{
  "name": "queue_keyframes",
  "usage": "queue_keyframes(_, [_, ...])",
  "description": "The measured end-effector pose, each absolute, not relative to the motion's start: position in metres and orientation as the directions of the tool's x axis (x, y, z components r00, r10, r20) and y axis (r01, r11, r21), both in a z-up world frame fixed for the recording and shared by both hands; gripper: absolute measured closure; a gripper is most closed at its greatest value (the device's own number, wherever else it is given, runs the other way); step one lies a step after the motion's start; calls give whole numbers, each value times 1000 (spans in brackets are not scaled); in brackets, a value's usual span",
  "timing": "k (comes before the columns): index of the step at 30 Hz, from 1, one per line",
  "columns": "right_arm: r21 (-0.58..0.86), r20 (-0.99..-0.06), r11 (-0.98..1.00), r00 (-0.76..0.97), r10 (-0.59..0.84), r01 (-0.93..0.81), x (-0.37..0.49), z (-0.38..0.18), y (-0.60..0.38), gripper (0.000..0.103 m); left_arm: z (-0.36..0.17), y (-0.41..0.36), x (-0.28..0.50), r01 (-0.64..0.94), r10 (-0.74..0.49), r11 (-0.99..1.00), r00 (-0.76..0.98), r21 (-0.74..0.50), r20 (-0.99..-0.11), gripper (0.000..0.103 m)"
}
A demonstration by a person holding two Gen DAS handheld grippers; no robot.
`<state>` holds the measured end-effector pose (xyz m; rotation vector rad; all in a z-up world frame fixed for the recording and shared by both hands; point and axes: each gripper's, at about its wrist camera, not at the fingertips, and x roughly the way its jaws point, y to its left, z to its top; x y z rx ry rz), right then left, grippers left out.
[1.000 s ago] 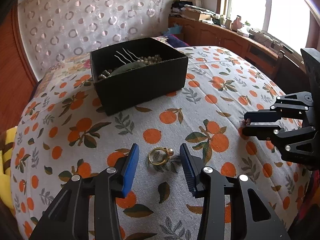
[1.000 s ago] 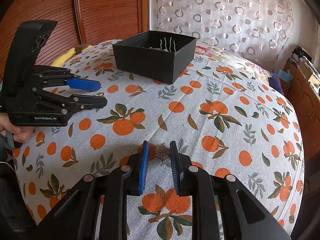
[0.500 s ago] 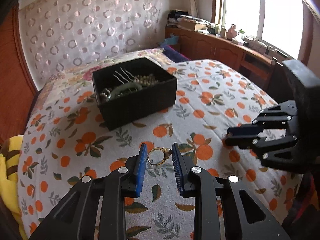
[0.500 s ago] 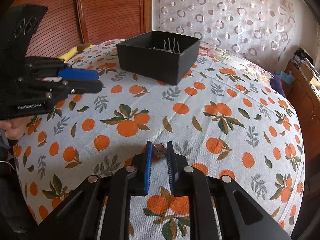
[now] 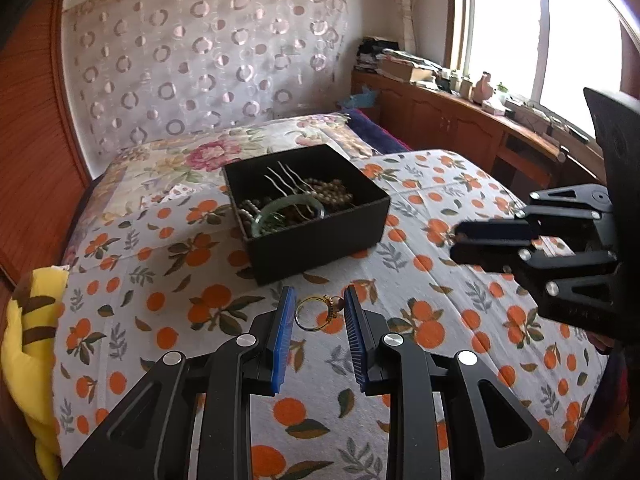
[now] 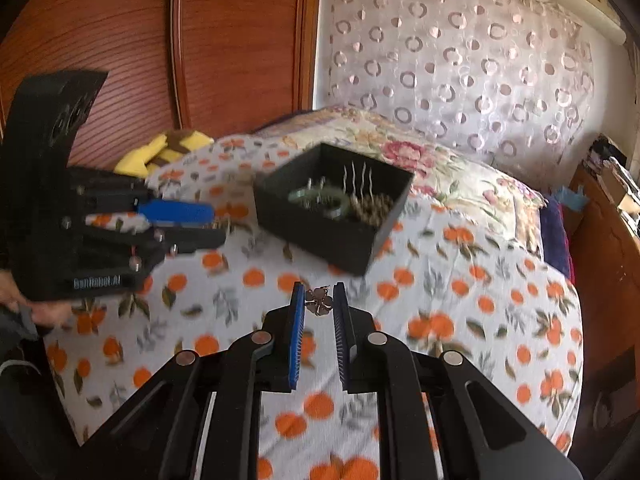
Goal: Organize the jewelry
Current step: 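Carry the gold ring and brown earring over the black box with both tools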
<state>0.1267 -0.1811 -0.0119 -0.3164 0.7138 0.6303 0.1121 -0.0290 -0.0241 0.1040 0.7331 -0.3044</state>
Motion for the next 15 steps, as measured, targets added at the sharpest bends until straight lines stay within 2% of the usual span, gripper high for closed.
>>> queue_keyframes(7, [-25,-668,787,596,446,-617,165,1,-160,87,-17,-16,116,277,-229,960,720,-31,-655,79])
queue_keyframes(15, [24,-683,814,585,437,-580,205,-2,-152,87,-12,-7,123,257,-224,965,731,-44,-644,79])
